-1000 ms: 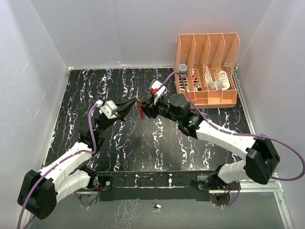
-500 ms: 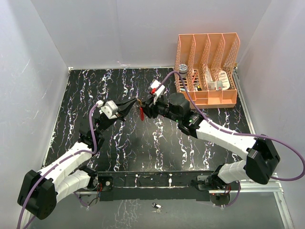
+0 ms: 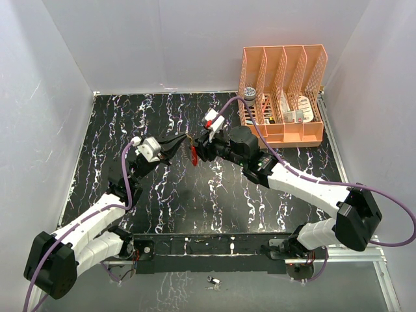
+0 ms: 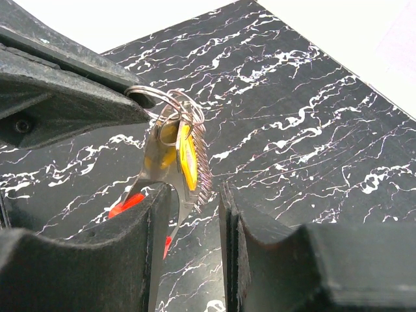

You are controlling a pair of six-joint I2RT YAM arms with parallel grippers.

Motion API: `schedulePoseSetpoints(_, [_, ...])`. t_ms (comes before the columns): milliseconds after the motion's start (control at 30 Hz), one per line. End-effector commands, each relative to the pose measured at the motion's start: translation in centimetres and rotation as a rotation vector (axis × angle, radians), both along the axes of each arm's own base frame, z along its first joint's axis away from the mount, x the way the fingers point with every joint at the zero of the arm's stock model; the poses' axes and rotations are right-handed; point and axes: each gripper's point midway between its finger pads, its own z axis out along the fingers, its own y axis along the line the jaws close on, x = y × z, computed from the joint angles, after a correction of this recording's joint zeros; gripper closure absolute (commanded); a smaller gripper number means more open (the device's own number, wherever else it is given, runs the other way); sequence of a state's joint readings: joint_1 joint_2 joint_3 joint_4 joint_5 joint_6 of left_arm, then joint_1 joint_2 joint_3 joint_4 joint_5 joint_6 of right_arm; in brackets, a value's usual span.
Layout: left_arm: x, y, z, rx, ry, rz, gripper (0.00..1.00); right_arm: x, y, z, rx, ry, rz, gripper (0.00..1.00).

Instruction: Remove the keys from the keyring

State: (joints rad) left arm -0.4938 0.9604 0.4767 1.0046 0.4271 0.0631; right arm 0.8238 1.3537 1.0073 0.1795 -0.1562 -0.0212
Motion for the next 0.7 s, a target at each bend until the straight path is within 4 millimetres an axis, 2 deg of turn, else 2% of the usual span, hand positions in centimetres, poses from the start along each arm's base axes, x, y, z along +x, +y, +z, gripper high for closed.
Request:
schedulePoseSetpoints(0, [-0.91, 0.47, 4.14, -0.056, -0.12, -0.001, 1.0, 0.28, 0.34, 3.17, 0.045, -0.062, -0.002, 0.66])
schedulePoseSetpoints(300, [-1.1, 0.46, 4.73, -0.063, -0.133, -0.007, 1.0, 0.37, 0.08, 2.82, 0.037, -0.06, -0.014, 0.67])
schedulePoseSetpoints(667, [-1.41, 0.5, 4.31, -0.076, -0.112, -0.019, 1.0, 0.79, 0.01, 3.75, 0.08, -0.087, -0.038, 0.71])
